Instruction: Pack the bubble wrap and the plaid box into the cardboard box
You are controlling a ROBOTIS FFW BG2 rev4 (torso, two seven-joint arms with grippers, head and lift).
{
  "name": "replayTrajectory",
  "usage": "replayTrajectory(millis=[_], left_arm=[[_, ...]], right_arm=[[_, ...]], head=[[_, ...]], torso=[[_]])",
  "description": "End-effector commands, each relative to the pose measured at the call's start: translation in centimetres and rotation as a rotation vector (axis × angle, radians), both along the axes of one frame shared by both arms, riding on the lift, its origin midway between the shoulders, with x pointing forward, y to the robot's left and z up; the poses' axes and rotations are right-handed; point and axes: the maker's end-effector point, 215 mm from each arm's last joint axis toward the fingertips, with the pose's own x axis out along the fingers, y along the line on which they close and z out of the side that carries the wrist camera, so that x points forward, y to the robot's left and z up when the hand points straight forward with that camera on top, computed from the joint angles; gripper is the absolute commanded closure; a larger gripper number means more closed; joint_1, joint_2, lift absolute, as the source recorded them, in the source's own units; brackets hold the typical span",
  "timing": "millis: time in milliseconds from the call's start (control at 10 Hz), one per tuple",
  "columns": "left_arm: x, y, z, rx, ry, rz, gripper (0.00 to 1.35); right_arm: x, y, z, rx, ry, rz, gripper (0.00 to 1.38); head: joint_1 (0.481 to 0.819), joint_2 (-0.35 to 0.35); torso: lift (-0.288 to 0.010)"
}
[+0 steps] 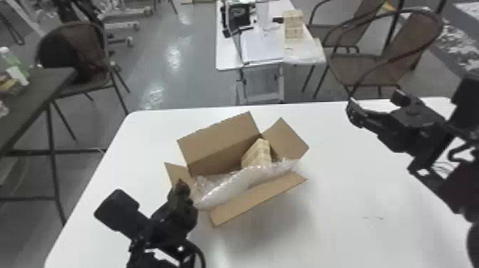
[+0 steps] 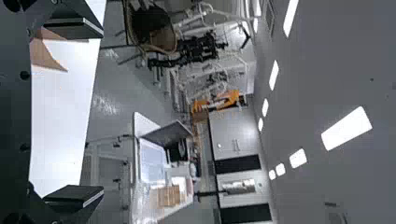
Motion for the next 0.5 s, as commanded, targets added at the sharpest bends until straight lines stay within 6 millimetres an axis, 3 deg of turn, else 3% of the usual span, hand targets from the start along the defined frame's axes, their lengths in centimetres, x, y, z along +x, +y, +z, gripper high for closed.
replayTrajectory(millis=[0,200,400], left_arm=[[-0.1,0.1,0.0,-0.001,-0.001,0.003,1.22],[-0.2,0.3,0.0,-0.002,-0.003,0.008,1.22],[-0.4,0.6,-0.2,-0.013,0.005,0.029,1.22]], right_arm=[[-2.7,-3.0,-2.1,0.0,-0.044,-0.095,0.12],[-5.5,-5.5,-6.2,0.0,-0.043,-0.193,0.12],[-7.6,-5.9,-10.4,0.008,0.021,-0.216,0.12]], head=[[0.695,0.106],[0.695,0.069],[0.695,0.048]], torso=[[-0.098],[-0.098],[-0.098]])
